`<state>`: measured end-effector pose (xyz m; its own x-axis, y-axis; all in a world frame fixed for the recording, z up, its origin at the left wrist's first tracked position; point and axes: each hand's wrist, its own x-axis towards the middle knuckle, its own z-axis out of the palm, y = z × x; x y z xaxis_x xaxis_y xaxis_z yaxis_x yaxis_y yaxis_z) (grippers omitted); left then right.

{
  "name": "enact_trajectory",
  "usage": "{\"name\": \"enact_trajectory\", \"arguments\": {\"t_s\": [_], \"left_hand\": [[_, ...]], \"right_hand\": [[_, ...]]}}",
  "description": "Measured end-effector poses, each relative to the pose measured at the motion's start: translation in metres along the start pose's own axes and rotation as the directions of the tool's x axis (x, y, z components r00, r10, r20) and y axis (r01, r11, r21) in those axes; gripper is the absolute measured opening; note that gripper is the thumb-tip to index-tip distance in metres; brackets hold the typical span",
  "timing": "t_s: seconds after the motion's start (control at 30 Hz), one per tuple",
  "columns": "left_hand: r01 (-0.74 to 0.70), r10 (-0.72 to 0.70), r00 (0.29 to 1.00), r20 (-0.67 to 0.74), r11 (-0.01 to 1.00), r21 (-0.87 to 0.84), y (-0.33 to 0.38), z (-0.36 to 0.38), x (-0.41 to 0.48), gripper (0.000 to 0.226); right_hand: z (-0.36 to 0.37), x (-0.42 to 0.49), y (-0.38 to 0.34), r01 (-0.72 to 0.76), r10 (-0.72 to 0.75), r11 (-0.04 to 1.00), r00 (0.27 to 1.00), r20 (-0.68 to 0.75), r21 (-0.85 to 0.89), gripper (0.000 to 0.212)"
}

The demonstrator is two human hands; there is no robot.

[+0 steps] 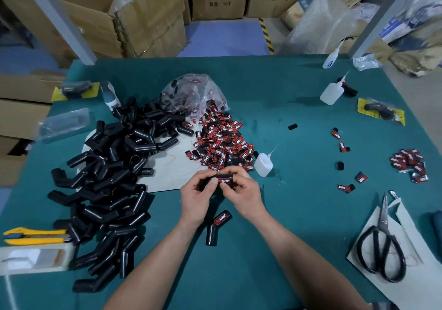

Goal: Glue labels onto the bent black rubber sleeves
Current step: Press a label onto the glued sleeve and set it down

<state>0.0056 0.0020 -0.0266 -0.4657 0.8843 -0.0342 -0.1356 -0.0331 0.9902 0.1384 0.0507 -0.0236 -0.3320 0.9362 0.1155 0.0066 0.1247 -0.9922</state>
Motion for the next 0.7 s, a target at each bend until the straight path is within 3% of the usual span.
{"name": "enact_trajectory", "arguments": {"t_s": [0.3,0.43,0.57,0.7], "left_hand": [[-0.011,0.01,0.999,-0.036,0.999,-0.035,-0.001,-0.0001,0.0022,0.013],[-0.058,0.059,0.998,-0.022,0.998,0.007,0.0003,-0.0004,-0.0001,0.012],[-0.08,0.082,0.996,-0.045,0.996,0.043,0.0019,0.0013,-0.0028,0.014],[-0.081,0.085,0.994,-0.068,0.994,0.067,0.0023,0.0024,-0.0011,0.011]], "right_hand": [[0.0023,-0.0024,-0.0059,0.034,-0.031,0.996,0.999,-0.04,0.086,0.015],[-0.0003,-0.0023,-0.0049,0.054,-0.051,0.997,0.996,-0.074,0.047,0.014],[-0.0013,-0.0021,-0.0032,0.016,-0.015,1.0,0.994,-0.111,0.012,0.02],[0.0025,-0.0021,-0.0059,-0.021,0.039,0.993,0.987,-0.157,0.115,0.006]]}}
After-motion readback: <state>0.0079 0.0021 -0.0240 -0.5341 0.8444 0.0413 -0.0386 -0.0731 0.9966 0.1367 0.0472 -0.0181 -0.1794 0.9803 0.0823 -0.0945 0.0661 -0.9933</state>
